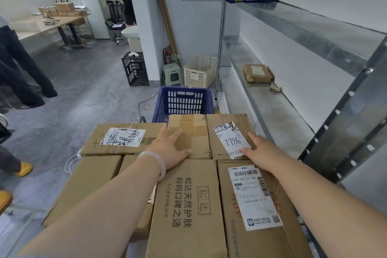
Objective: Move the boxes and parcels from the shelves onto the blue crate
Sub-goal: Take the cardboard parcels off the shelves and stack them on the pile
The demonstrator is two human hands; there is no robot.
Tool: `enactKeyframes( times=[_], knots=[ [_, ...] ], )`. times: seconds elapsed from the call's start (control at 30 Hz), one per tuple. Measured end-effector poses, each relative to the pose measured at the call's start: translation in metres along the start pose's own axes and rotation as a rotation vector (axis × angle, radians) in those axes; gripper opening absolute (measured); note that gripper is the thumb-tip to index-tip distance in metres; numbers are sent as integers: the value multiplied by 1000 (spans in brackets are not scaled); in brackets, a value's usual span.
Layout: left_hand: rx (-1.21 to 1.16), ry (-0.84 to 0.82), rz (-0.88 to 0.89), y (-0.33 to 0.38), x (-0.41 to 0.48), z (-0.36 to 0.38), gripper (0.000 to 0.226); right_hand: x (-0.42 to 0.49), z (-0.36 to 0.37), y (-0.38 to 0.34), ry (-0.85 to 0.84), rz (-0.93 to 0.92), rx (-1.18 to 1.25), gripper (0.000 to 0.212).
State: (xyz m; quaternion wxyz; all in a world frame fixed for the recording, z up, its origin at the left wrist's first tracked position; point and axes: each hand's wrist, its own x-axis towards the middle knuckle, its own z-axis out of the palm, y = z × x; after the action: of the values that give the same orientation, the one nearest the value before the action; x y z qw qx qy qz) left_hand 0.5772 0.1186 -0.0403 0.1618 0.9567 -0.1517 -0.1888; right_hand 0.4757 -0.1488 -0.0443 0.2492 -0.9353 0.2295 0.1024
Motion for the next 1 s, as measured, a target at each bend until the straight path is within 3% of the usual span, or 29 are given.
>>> enactKeyframes(
  times=[0.27, 0.47, 0.7, 0.77, 1.0],
  knots=[
    [10, 110, 91, -2, -66, 11, 77, -61, 7, 29, 41, 93, 217, 74],
    [11, 89, 106, -13, -116, 33, 80, -104, 26, 37, 104, 131, 408, 92],
    [-1, 7, 127, -19, -140, 44, 83, -121, 34, 31, 83, 121, 451, 54],
    [-6, 0, 116, -17, -142, 42, 82, -122, 33, 28, 84, 119, 445, 52],
    [54, 90, 115, -9, -167, 53, 75, -145, 35, 33, 136, 139, 448, 72]
  ],
)
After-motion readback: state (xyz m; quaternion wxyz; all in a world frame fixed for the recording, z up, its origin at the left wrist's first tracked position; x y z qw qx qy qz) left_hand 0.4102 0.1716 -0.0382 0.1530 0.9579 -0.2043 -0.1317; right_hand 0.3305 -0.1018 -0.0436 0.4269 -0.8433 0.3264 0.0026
